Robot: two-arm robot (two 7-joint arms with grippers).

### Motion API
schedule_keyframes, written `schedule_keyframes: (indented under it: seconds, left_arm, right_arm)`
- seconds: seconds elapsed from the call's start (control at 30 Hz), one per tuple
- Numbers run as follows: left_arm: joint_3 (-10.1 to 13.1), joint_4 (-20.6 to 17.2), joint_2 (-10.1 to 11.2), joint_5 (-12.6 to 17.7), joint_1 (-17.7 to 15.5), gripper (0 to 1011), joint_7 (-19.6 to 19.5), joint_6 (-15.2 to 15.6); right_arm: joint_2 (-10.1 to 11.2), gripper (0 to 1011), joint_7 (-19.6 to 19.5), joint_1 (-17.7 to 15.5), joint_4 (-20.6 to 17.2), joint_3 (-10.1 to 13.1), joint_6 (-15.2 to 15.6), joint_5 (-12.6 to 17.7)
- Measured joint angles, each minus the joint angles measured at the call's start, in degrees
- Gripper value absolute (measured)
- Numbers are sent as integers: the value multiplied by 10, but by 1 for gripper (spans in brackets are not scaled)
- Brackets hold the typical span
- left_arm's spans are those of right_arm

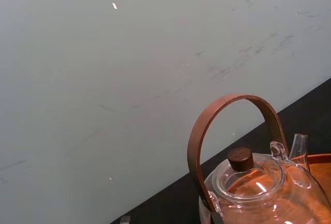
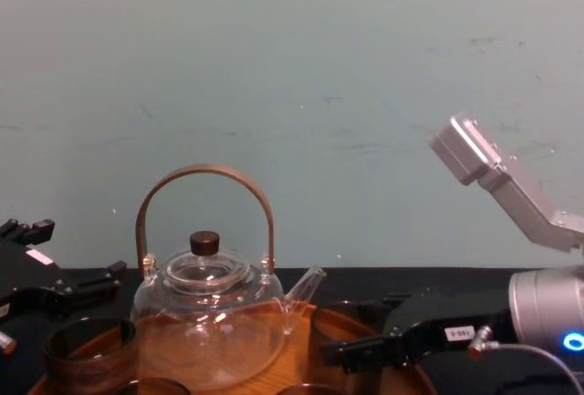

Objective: Pick up the glass from the table and place it on the tray.

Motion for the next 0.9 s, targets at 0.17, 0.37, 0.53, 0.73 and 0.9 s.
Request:
schedule_keyframes:
  seconds: [0.17, 0.37, 0.53, 0.73, 0.9]
  left_arm:
    - [0, 0, 0, 0, 0, 1002, 0, 0]
    - [0, 0, 0, 0, 0, 1001, 0, 0]
    - [0, 0, 0, 0, 0, 1001, 0, 0]
    - [0, 0, 0, 0, 0, 1001, 0, 0]
    - [0, 0, 0, 0, 0, 1001, 0, 0]
  right_arm:
    - [-3, 902, -1, 0, 5, 1, -1, -3]
    - [-4, 902, -6, -1, 6, 1, -1, -10]
    - [-4, 902, -6, -1, 6, 1, 0, -10]
    - [-4, 929, -5, -2, 6, 1, 2, -11]
    - [-4, 1002, -5, -2, 6, 1, 2, -11]
